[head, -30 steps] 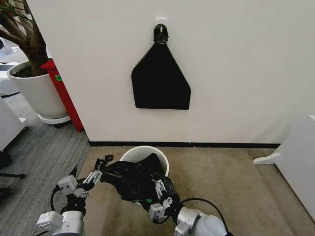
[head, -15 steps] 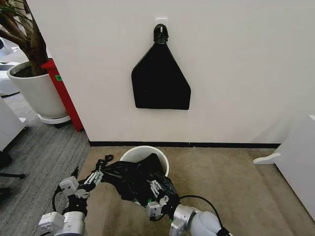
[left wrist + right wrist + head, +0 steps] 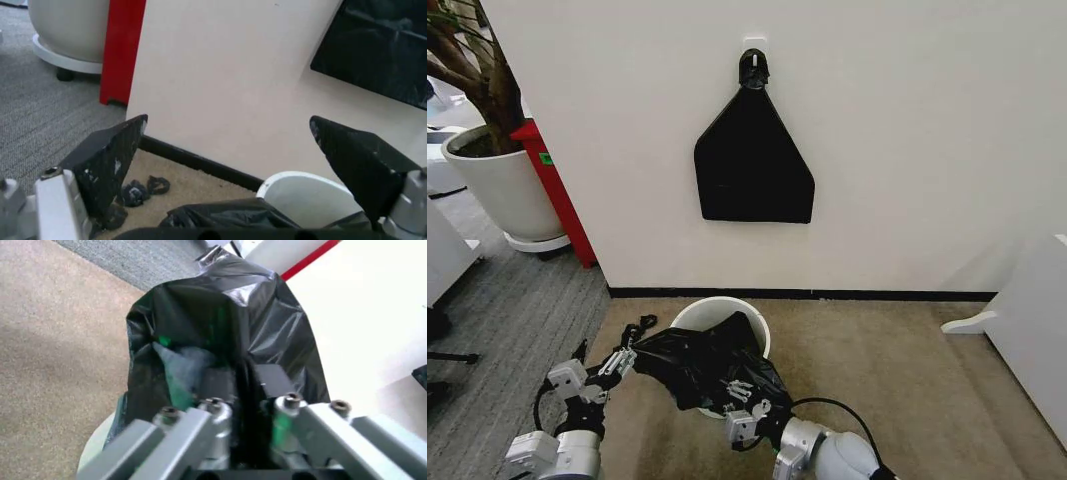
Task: Place the garbage bag over the trash bin.
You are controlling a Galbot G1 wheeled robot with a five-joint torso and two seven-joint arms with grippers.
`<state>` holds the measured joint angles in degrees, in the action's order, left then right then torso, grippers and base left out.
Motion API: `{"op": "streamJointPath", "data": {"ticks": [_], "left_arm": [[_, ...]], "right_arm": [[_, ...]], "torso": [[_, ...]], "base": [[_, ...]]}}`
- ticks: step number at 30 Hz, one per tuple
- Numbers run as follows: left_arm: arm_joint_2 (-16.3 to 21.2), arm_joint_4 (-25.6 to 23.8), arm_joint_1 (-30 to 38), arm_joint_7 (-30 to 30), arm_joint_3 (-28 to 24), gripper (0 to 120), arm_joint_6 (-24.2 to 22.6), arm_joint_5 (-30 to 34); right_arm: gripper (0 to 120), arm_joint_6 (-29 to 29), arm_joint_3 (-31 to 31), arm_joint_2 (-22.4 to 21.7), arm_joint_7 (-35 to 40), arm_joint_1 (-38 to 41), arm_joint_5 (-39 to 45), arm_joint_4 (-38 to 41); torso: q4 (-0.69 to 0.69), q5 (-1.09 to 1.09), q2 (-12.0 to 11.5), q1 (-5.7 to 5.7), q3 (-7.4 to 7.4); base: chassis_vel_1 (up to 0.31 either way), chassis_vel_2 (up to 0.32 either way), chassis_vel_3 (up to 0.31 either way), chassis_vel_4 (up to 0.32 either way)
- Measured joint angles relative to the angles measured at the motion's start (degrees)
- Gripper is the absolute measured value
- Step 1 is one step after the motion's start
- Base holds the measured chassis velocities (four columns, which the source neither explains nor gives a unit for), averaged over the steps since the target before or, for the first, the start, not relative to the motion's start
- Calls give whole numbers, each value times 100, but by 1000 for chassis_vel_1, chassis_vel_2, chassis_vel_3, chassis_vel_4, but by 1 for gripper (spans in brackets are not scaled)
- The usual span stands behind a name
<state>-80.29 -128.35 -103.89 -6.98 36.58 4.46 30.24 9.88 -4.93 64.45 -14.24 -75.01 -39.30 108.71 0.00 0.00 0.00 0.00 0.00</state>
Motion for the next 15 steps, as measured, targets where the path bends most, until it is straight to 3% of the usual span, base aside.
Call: {"op": "streamJointPath", "data": {"ticks": [15], "left_arm": [[-37,42,-7,7,-20,96,13,-30]], "right_arm": [[0,-598,-27,-18,103,130,1159,284]], "torso": [[0,0,0,0,0]], "base": [[0,0,0,0]]}}
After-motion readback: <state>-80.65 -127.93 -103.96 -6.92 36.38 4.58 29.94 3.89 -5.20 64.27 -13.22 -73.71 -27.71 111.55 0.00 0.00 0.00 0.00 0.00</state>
